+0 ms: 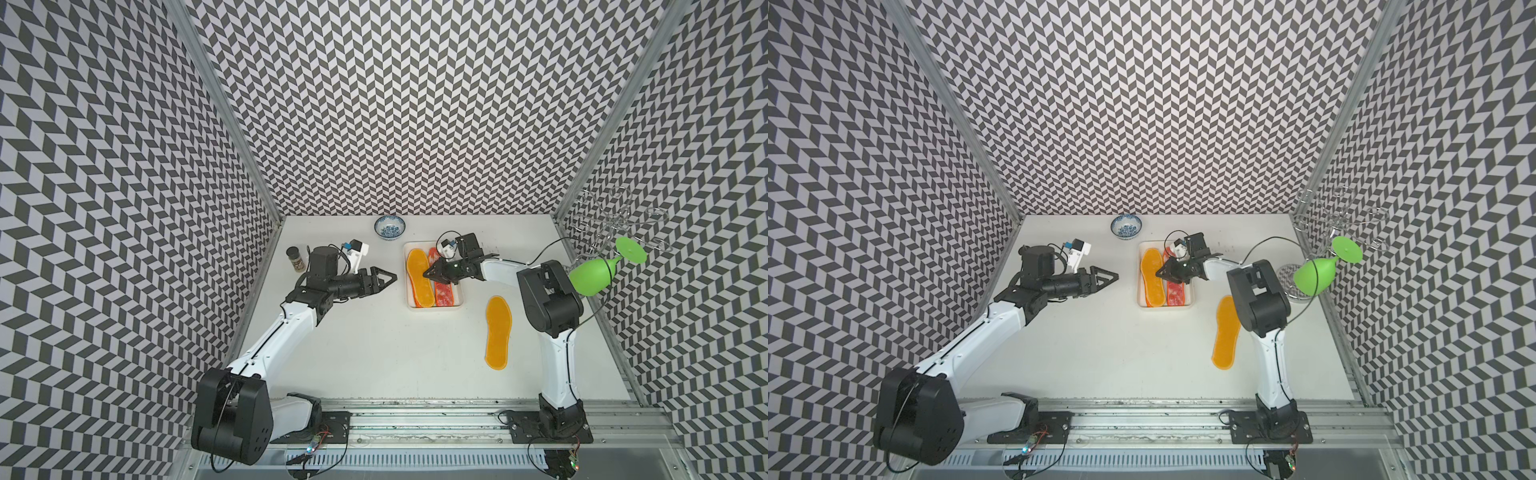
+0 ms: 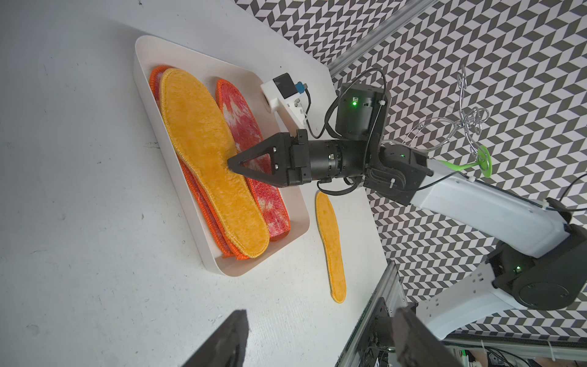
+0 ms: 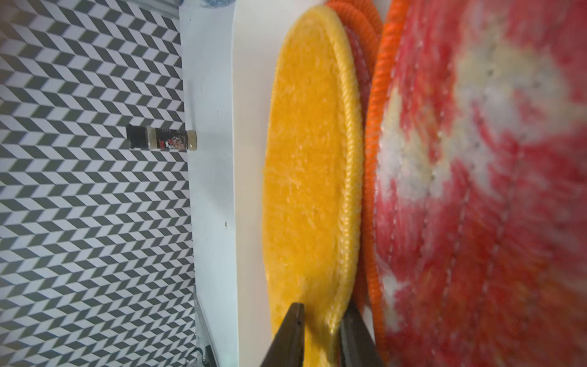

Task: Put the insoles into the storage box
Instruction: Place the insole in the storage box, then pick up the insole from the center of the board.

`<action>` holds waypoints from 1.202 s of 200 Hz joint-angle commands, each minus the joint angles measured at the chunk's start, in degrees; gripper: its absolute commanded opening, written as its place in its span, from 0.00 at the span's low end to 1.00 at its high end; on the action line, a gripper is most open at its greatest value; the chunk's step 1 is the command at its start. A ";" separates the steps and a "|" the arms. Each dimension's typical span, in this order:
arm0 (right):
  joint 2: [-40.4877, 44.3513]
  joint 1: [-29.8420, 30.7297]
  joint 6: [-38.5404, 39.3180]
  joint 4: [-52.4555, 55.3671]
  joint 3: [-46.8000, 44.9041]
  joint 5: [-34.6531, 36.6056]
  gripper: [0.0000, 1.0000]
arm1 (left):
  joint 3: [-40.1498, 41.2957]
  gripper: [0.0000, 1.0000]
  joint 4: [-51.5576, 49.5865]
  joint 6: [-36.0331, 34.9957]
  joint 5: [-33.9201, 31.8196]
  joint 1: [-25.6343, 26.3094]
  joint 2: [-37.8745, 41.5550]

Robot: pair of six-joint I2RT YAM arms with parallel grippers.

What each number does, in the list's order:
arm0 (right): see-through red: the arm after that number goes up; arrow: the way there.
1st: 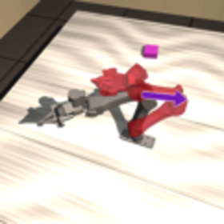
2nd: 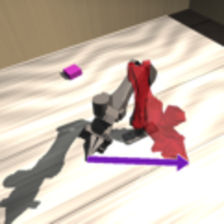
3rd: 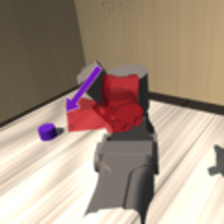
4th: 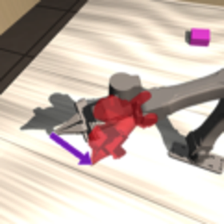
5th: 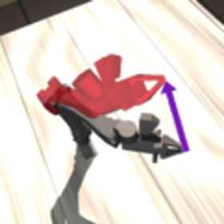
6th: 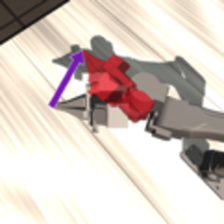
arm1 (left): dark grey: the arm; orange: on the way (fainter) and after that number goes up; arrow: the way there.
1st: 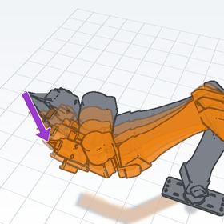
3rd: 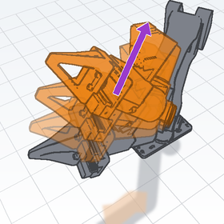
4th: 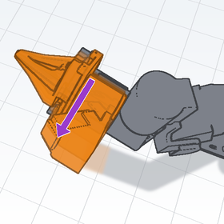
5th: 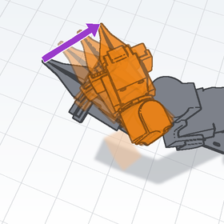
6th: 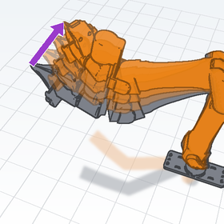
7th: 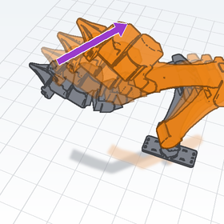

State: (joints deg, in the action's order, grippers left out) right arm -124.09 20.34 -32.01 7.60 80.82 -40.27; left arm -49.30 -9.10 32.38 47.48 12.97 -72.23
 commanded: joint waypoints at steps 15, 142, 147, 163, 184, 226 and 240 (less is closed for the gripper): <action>4.73 -0.12 2.02 2.87 0.69 3.65 0.38 | -2.28 0.76 -0.33 -1.22 1.36 -0.40 -0.32; 34.45 -1.18 7.62 31.10 -7.61 30.49 0.58 | -2.75 0.76 -0.17 -1.71 1.47 0.96 -0.52; 36.43 -1.18 7.32 32.68 -9.17 32.56 0.58 | -2.73 0.76 0.02 -1.71 1.43 1.21 -0.65; 42.66 -1.18 5.35 37.27 -14.25 38.80 0.61 | -2.82 0.76 0.51 -1.71 1.21 2.19 -1.31; 48.60 -1.26 3.13 40.26 -20.04 43.01 0.62 | -3.15 0.76 1.10 -1.64 0.69 3.82 -2.44; 54.80 -5.99 2.56 36.09 -32.66 46.93 0.66 | -3.54 0.76 2.59 -0.88 -0.57 6.86 -3.27; 54.48 -8.07 3.84 33.94 -35.75 46.63 0.66 | -3.55 0.76 2.88 -0.57 -1.03 7.67 -3.36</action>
State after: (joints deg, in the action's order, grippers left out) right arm -70.50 15.29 -28.80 45.10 49.69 2.59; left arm -50.92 -8.54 31.66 47.59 19.44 -75.44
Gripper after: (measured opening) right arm 0.658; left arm 0.761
